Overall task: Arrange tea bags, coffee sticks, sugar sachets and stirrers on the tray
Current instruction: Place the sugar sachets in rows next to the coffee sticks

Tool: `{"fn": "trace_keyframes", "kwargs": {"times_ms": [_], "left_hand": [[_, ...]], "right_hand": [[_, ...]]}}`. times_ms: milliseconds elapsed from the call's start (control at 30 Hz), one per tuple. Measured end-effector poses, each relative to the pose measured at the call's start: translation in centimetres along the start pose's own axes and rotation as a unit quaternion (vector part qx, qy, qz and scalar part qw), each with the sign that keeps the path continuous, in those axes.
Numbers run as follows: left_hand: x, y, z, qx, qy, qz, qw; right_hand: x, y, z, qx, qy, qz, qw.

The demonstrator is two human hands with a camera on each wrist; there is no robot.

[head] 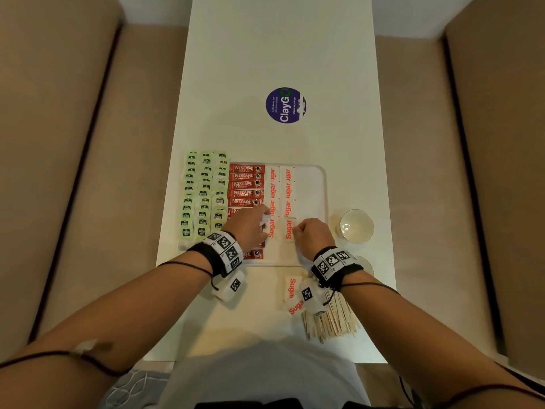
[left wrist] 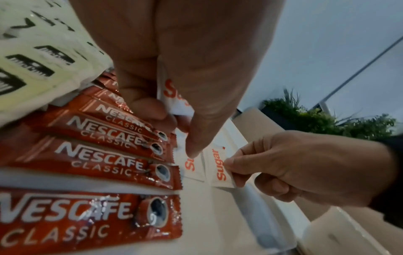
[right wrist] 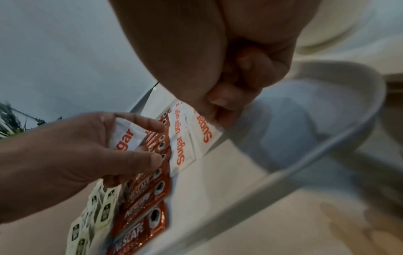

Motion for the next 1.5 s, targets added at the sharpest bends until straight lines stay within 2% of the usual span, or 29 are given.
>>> {"fn": "trace_keyframes", "kwargs": {"times_ms": [233, 467, 633, 833, 933, 1100, 1333, 1500], "left_hand": [[0.6, -0.5, -0.6, 0.002, -0.021, -0.104, 0.994], [0.7, -0.5, -0.8, 0.0, -0.022, -0.092, 0.996], [0.7, -0.4, -0.7, 0.008, 0.0, -0.024, 1.0], [1.2, -0.8, 0.0, -0.025, -0.033, 0.089, 0.995], [1.8, -1.1, 0.5, -0.044, -0.058, 0.116, 0.991], [1.8, -0.7, 1.6, -0.039, -0.075, 0.116, 0.99], [0.4, 0.7, 1.6, 0.056, -0.051, 0.12, 0.99], [-0.2, 0.8, 1.7, 0.044, -0.039, 0.167, 0.984]], "right_hand": [[-0.7, 0.2, 0.1, 0.002, -0.007, 0.026, 1.0], [-0.8, 0.4, 0.3, 0.001, -0.013, 0.024, 1.0], [-1.3, 1.1, 0.8, 0.025, 0.001, 0.006, 1.0], [-4.8, 1.3, 1.6, -0.004, 0.159, -0.056, 0.986], [-5.9, 1.5, 2.0, -0.02, 0.194, -0.061, 0.979], [-5.6, 1.4, 1.8, -0.035, 0.186, -0.049, 0.981], [-5.2, 1.8, 1.9, -0.038, 0.195, -0.028, 0.98], [-4.9, 1.5, 2.1, -0.039, 0.186, -0.066, 0.98]]}}
Point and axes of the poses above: each hand's wrist, its own z-axis away from the middle knuckle, its own y-axis out of the back of the hand, x = y × z, the point moved 6 cm from there along -z, towards the middle knuckle, and after that the axes turned 9 degrees about y, right-handed, at the moved point
